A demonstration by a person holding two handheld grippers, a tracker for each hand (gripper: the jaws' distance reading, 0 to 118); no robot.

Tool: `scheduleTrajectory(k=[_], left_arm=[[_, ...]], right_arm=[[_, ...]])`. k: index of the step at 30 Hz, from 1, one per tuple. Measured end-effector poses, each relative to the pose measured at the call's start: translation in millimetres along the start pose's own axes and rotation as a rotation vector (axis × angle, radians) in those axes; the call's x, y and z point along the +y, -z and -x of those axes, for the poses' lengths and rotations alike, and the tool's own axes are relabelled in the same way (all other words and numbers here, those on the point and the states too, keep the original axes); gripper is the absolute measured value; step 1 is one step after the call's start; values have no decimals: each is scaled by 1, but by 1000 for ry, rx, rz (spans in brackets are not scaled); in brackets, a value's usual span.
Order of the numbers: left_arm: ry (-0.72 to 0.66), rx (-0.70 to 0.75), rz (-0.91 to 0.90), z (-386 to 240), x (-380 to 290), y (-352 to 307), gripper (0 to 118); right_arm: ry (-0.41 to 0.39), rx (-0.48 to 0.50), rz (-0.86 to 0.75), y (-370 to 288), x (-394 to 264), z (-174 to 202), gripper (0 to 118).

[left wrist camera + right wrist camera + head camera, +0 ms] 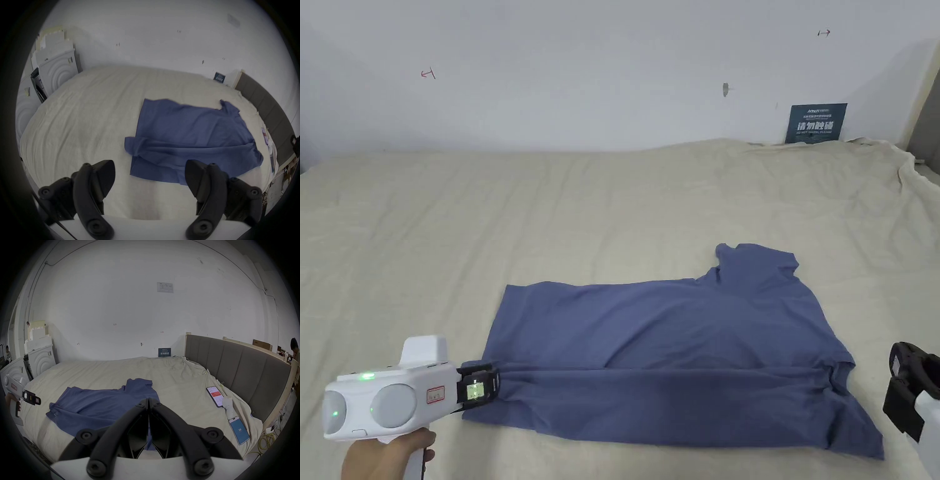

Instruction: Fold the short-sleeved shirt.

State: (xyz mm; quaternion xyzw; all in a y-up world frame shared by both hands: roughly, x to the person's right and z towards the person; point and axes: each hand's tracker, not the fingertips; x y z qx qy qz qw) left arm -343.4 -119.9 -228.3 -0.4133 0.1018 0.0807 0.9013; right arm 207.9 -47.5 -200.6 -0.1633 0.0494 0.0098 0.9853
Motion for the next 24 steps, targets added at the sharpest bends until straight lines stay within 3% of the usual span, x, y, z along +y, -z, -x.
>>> scheduleTrajectory(k=[6, 11, 13, 15, 18, 22, 24], left_arm=[[-22, 52, 165, 11, -5, 59, 93], [-7, 69, 228, 7, -14, 85, 83], [-8, 35, 275, 5, -18, 90, 48], [4, 61, 245, 0, -18, 86, 45], [29, 26, 239, 0, -14, 83, 8], [49, 4, 207, -3, -7, 69, 4], [52, -16, 168, -3, -3, 56, 4]], right_arm=[[-1, -15, 38, 9, -13, 6, 0], [3, -24, 73, 23, -19, 6, 0], [4, -22, 85, 24, -21, 6, 0], [4, -20, 97, 25, -23, 6, 0], [21, -15, 122, 37, -26, 4, 0], [35, -10, 215, 62, -34, 1, 4], [17, -3, 293, 79, -42, -1, 26]])
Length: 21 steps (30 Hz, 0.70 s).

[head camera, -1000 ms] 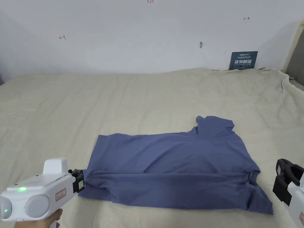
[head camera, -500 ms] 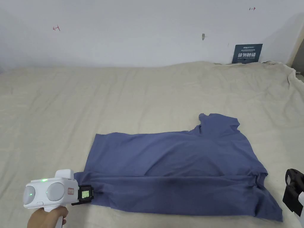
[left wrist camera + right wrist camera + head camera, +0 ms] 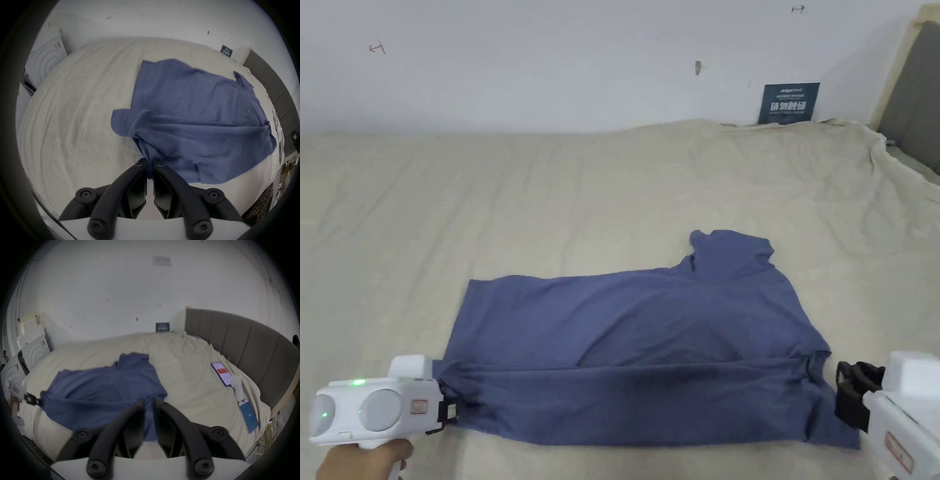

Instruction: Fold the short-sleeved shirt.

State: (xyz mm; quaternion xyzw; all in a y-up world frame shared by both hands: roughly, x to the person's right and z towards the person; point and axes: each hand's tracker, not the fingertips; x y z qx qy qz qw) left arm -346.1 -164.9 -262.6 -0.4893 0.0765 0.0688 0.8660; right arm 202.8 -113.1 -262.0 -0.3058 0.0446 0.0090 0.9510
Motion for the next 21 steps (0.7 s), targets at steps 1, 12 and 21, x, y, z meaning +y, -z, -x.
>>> scheduleTrajectory(k=[1, 12, 21], left_arm=[[0, -12, -13, 0, 2, -6, 4], [6, -35, -53, 6, 8, -25, 4], [-58, -45, -51, 16, -12, -27, 4]], right_arm=[[10, 19, 28, 8, -2, -1, 37], [80, 1, 318, 98, -42, -19, 71], [92, 75, 243, 54, -31, -12, 4]])
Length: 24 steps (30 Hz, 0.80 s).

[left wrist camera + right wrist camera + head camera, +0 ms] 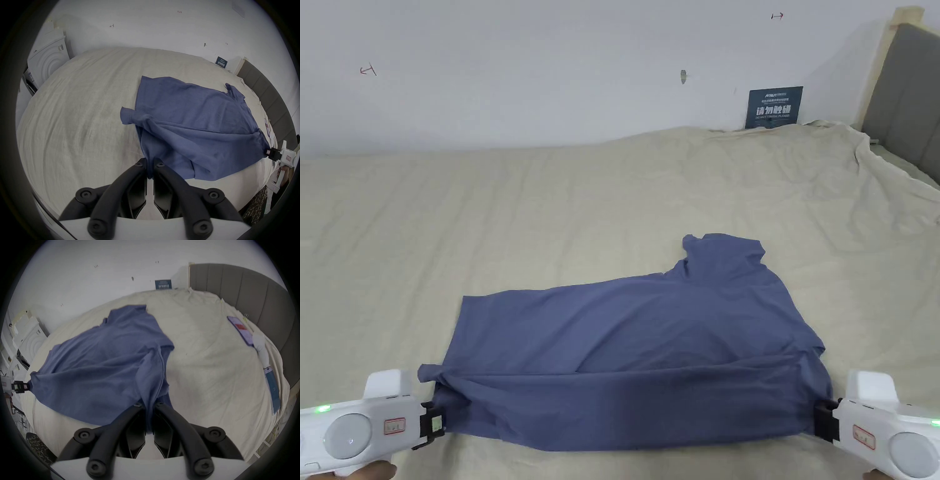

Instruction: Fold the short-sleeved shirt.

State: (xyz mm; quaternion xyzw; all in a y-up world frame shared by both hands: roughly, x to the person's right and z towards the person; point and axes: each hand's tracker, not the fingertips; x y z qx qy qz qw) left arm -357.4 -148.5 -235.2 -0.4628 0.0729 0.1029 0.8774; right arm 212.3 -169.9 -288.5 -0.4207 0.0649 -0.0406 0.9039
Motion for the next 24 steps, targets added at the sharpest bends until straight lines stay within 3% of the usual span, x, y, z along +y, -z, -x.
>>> scheduleTrajectory(k=[2, 12, 24], left_arm=[[-31, -20, -9, 7, -7, -10, 4], [-75, -28, 29, 35, -88, -58, 4], [-85, 32, 104, 26, -136, -29, 4]], right_arm=[[30, 33, -47, -21, 0, -3, 4], [4, 38, -39, -77, -36, -41, 4], [11, -36, 120, -24, -101, -52, 4]])
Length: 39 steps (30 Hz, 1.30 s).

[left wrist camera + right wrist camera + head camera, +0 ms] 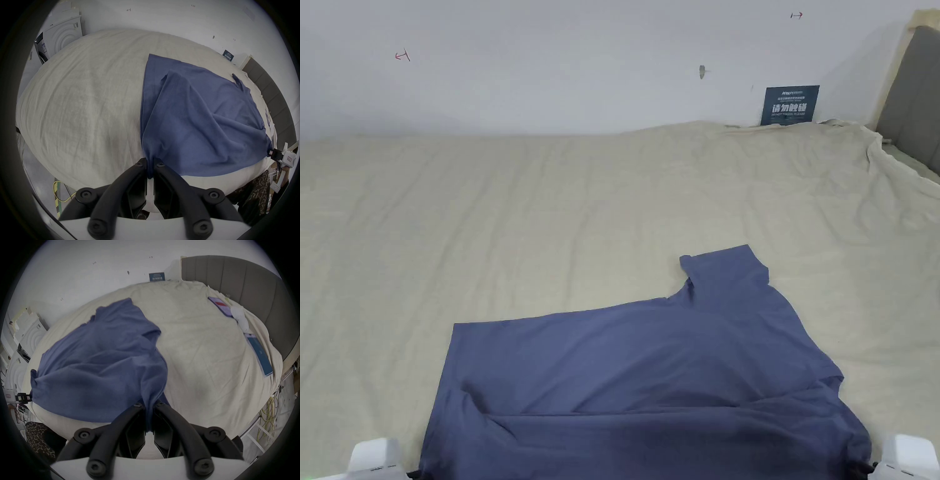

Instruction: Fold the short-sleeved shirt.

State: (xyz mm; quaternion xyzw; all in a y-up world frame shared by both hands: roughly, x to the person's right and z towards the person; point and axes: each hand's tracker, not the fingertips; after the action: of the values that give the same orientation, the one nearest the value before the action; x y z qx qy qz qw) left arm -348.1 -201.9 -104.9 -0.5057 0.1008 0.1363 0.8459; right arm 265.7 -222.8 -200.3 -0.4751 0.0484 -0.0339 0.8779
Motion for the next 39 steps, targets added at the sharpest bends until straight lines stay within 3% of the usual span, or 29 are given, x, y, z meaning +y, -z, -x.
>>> scheduleTrajectory(k=[4, 6, 7, 8, 9, 10, 11, 22, 25, 26, 28, 29, 31, 32, 34, 39], left_arm=[[-4, 15, -11, -2, 1, -4, 7], [-5, 31, -12, -7, 2, -8, 32], [-9, 41, -10, -9, 3, -11, 52], [-12, 45, -13, -10, 4, -14, 80], [-18, 48, -26, -12, 5, -19, 99], [-22, 36, -53, -14, 7, -26, 109], [-22, 12, -99, -13, 11, -33, 111], [69, -44, -571, -74, 64, -148, 114], [85, -43, -586, -88, 72, -158, 108], [95, -40, -614, -92, 71, -160, 99], [111, -32, -696, -97, 69, -158, 70], [127, -40, -723, -100, 67, -158, 45], [140, -30, -729, -105, 64, -155, 33], [146, -24, -741, -108, 63, -154, 27], [161, -19, -751, -112, 61, -153, 4], [162, -21, -730, -114, 66, -150, 0]], right_arm=[[-2, -13, -3, -4, 2, 7, 5], [-15, -26, -9, -11, 4, 12, 15], [-20, -35, -16, -15, 6, 13, 29], [-25, -38, -34, -24, 8, 17, 58], [-23, -37, -63, -36, 10, 23, 80], [-24, -29, -100, -45, 15, 26, 95], [-28, -28, -143, -56, 20, 29, 99], [-46, 21, -569, -173, 81, 77, 99], [-73, 17, -655, -186, 87, 88, 96], [-91, 6, -678, -189, 88, 92, 87], [-136, -13, -719, -191, 87, 99, 56], [-156, -27, -729, -189, 89, 101, 31], [-176, -28, -738, -187, 88, 104, 10], [-179, -27, -746, -186, 87, 105, 5], [-196, -31, -764, -185, 86, 105, 0], [-200, -22, -749, -174, 92, 98, 0]])
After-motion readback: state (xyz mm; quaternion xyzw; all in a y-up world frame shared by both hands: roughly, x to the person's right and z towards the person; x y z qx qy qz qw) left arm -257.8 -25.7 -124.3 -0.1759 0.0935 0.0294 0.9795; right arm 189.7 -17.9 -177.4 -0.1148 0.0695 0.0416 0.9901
